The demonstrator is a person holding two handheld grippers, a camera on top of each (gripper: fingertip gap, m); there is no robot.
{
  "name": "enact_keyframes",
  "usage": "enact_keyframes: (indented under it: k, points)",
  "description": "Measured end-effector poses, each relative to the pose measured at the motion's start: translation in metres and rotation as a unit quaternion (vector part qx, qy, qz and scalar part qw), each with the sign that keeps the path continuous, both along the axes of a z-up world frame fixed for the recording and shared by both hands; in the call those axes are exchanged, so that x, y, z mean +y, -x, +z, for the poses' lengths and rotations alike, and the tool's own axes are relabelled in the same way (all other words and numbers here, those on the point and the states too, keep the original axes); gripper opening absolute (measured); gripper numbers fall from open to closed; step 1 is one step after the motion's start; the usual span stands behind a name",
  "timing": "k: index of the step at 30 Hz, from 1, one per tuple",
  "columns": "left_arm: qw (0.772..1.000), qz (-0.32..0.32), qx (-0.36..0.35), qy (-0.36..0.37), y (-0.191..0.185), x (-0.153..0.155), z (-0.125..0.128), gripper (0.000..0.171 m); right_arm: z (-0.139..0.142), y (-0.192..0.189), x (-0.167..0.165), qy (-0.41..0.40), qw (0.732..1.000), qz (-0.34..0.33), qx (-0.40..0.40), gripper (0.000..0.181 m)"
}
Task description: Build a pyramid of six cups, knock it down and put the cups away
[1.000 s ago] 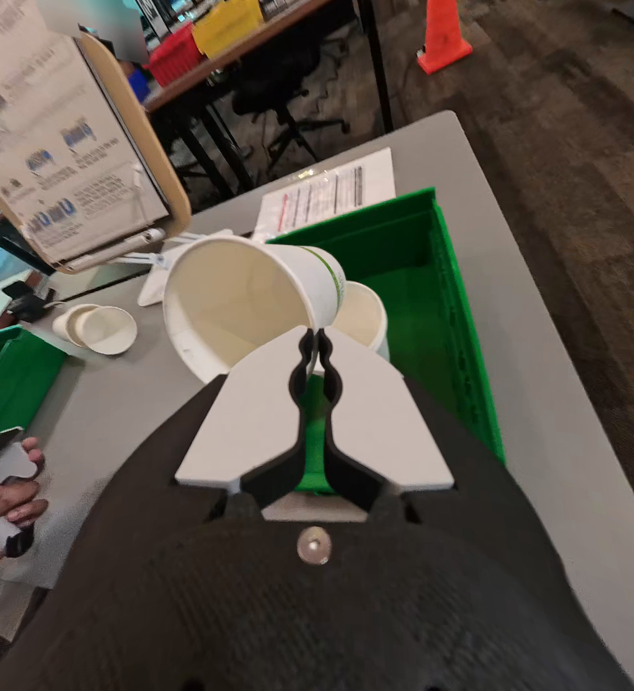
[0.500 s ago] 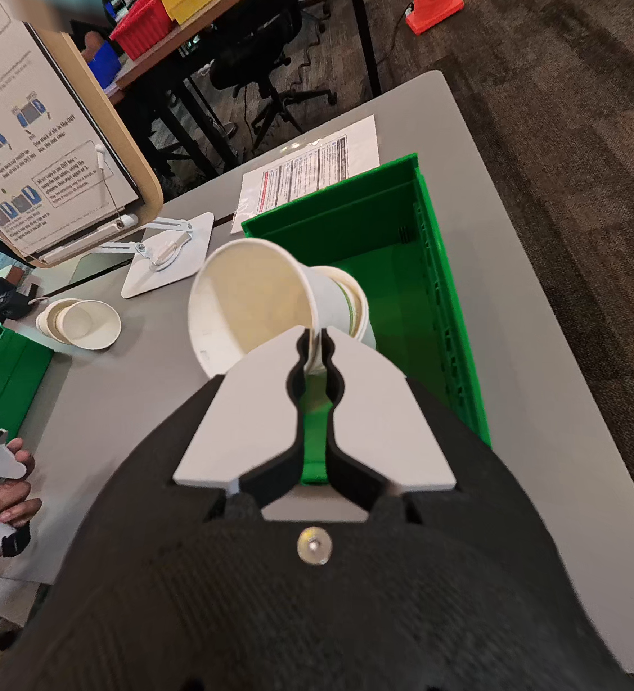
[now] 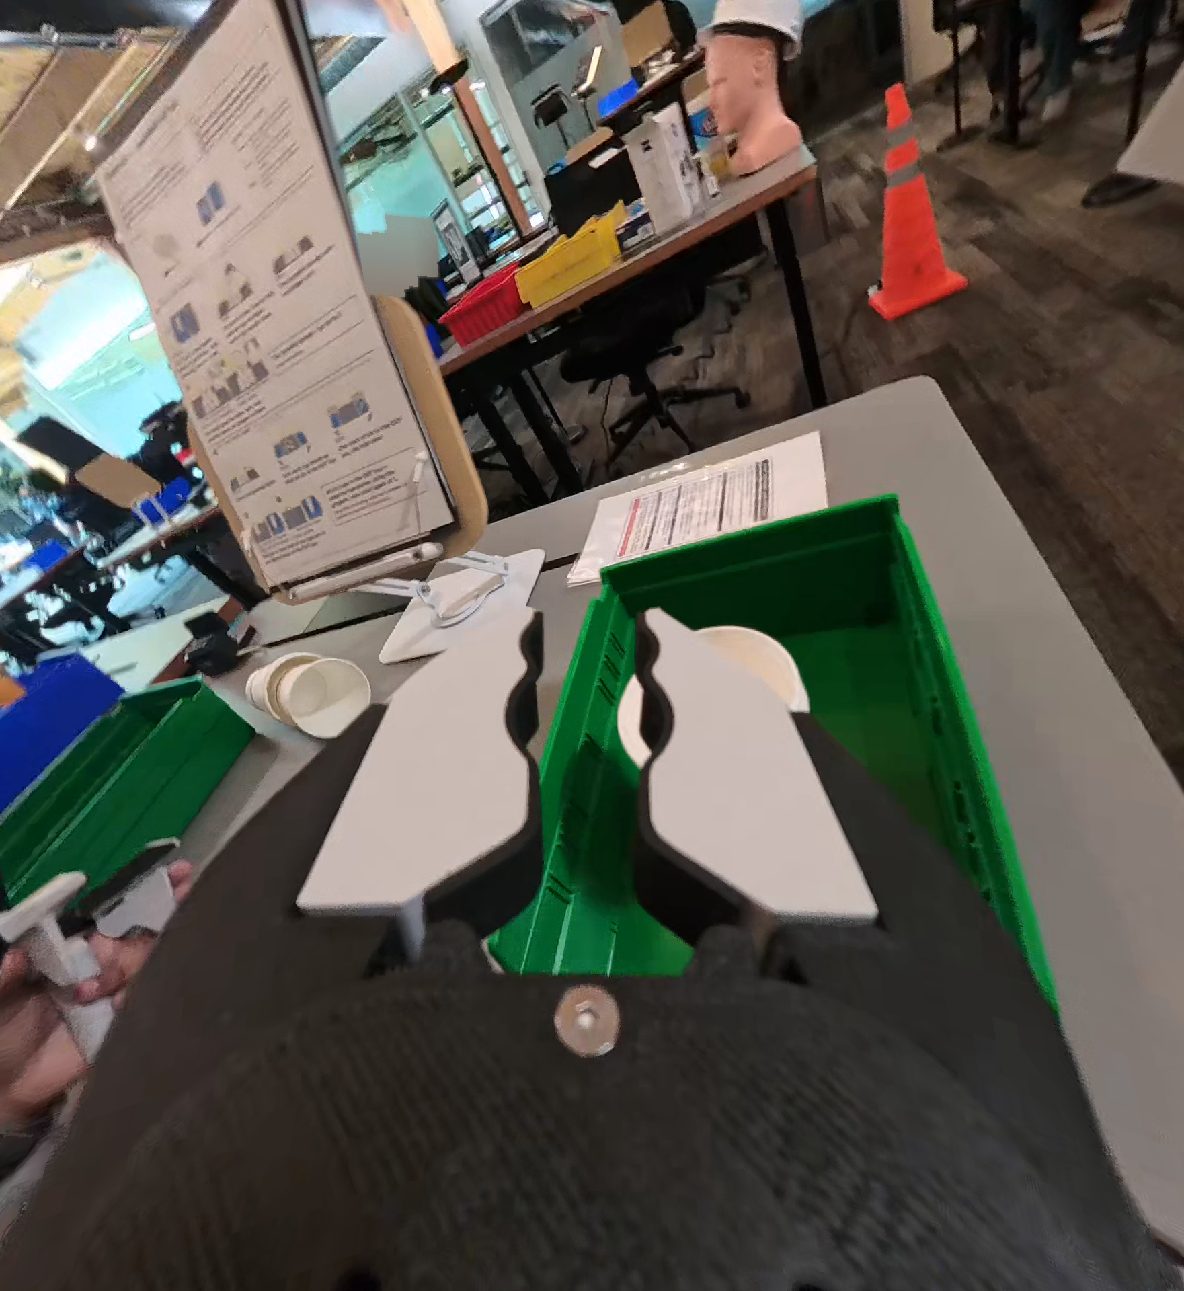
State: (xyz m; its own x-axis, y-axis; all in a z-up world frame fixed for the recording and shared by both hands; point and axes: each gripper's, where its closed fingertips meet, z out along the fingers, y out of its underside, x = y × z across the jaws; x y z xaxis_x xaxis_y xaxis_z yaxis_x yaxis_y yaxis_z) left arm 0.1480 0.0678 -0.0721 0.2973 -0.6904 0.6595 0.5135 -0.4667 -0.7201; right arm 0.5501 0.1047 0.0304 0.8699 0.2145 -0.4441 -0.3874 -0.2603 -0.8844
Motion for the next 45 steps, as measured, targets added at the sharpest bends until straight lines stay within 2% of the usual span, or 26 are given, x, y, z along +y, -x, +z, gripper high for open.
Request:
enact_keyframes:
  k: [6,9,11,14,16,20,23,25,28,30,33,35,37,41,45]
  points:
    - [1.0,0.001,0.002,0.001,0.0,0.001,-0.001,0.059,0.017,0.057,-0.004,-0.057,0.989,0.049,-0.125,0.025]
    - [1.0,0.003,0.006,0.001,0.0,0.002,-0.002,0.059,0.023,0.102,-0.006,-0.115,0.969,0.074,-0.205,0.029]
    - [1.0,0.005,0.007,0.002,0.001,0.003,-0.003,0.059,0.016,0.136,-0.007,-0.134,0.955,0.094,-0.247,0.033]
    - [1.0,0.01,0.007,0.005,0.003,0.004,-0.003,0.059,-0.004,0.184,-0.008,-0.147,0.945,0.121,-0.264,0.035]
    - [1.0,0.014,0.007,0.007,0.005,0.006,-0.004,0.059,-0.024,0.221,-0.011,-0.144,0.947,0.16,-0.238,0.035]
    - [0.999,0.047,0.01,0.018,0.013,0.013,-0.006,0.059,-0.088,0.298,-0.027,-0.097,0.952,0.257,-0.137,0.042]
    - [0.993,0.103,0.019,0.044,0.03,0.026,-0.015,0.058,-0.136,0.342,-0.04,-0.045,0.935,0.319,-0.145,0.047]
    - [0.988,0.136,0.021,0.067,0.043,0.034,-0.023,0.059,-0.148,0.362,-0.045,-0.044,0.921,0.342,-0.183,0.048]
    - [0.982,0.17,0.027,0.08,0.057,0.04,-0.029,0.059,-0.15,0.376,-0.042,-0.073,0.914,0.339,-0.209,0.047]
    - [0.978,0.187,0.039,0.081,0.064,0.04,-0.031,0.059,-0.149,0.381,-0.033,-0.072,0.918,0.338,-0.196,0.049]
    - [0.974,0.203,0.063,0.082,0.072,0.033,-0.035,0.058,-0.149,0.388,-0.009,-0.035,0.932,0.336,-0.134,0.058]
    - [0.971,0.212,0.077,0.081,0.077,0.028,-0.037,0.058,-0.146,0.396,0.017,-0.025,0.943,0.317,-0.093,0.067]
    - [0.968,0.222,0.087,0.078,0.084,0.022,-0.038,0.057,-0.145,0.405,0.05,-0.033,0.953,0.286,-0.09,0.071]
    - [0.961,0.245,0.102,0.075,0.099,0.01,-0.038,0.057,-0.156,0.439,0.103,-0.04,0.945,0.294,-0.141,0.06]
    - [0.953,0.272,0.115,0.072,0.119,-0.003,-0.04,0.056,-0.168,0.478,0.129,0.008,0.933,0.344,-0.108,0.062]
